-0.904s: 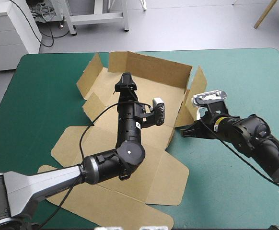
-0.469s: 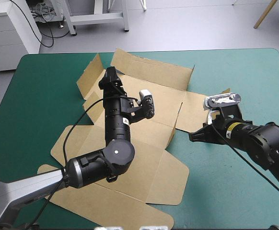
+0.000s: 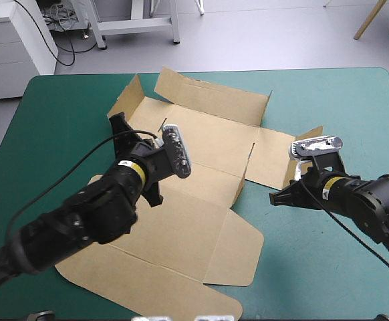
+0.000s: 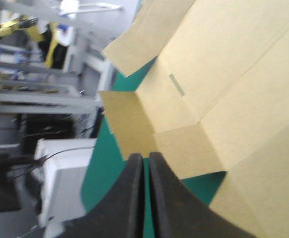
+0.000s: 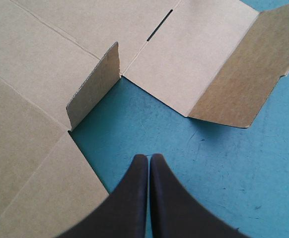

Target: Fold the box

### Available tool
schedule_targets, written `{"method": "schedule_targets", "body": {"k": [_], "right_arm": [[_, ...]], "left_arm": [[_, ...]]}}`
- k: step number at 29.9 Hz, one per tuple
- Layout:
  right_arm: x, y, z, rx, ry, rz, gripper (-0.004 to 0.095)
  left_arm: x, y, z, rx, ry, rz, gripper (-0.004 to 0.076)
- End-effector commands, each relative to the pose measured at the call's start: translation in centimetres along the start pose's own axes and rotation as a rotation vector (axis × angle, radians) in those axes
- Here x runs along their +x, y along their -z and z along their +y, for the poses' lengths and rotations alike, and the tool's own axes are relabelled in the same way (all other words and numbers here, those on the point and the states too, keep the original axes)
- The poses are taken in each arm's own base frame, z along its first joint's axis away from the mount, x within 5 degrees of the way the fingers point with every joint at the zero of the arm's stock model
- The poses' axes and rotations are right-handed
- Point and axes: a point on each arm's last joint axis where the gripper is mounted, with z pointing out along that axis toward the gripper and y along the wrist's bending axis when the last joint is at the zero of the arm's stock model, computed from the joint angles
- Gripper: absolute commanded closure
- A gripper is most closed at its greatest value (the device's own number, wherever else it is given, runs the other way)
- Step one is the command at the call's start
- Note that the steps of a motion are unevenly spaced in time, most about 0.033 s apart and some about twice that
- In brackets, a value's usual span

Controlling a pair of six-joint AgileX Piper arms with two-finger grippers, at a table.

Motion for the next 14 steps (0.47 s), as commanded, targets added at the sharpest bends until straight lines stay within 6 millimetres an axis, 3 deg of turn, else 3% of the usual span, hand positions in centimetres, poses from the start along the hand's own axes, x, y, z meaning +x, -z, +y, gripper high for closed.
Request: {"method": "schedule_targets", "body": {"k": [1,8,14], "right_arm": [[-1.0,1.3,0.1,-0.017,0.0,-0.09,0.091],[-0.6,2.4,0.0,-0.017,-0.001,-0.104,0.091],[-0.3,3.7,-0.2,-0.021,-0.004,-0.135,0.0911]], "left_arm": [[0.5,4.6,2.8,0.083,0.109,-0.178,0.0711],[4.1,9.3,3.4,0.275,0.25,-0.283,0.0711],[7.5,12.2,4.4,0.27,0.395,-0.357,0.0721]]}}
